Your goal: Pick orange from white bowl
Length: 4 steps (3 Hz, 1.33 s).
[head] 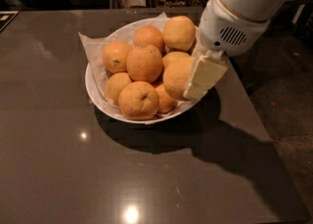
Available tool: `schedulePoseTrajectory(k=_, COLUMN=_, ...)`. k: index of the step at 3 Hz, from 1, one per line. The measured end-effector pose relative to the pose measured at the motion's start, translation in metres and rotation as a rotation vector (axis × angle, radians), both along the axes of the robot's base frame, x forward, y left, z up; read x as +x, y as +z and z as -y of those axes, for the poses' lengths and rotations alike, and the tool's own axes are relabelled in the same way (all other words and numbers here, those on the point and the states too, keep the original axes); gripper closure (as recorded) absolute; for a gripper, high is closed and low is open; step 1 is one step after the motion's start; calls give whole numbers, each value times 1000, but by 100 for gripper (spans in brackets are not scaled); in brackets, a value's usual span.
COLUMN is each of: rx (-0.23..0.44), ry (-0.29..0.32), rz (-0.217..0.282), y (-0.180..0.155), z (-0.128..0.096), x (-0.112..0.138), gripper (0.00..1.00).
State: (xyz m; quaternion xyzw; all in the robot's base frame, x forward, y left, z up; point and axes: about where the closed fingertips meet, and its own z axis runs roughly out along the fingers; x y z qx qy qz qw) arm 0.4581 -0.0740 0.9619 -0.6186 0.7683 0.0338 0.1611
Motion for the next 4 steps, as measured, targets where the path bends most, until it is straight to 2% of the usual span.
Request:
schedulePoseTrajectory(k=1, rx=66, ry=27, rz=24, y=15, z=-1, x=-8, gripper=100)
schedulePoseTrajectory(k=2, rx=129, ry=102, rz=41, y=31, z=-8, x=-20, gripper=100)
schedulePoseTrajectory(k=3, rx=174, ry=204, rz=62, y=47, z=-16, x=-41, gripper=100)
schedulePoseTrajectory(k=4, rx=174, ry=215, rz=79, y=52, z=-18, x=-43, gripper=100)
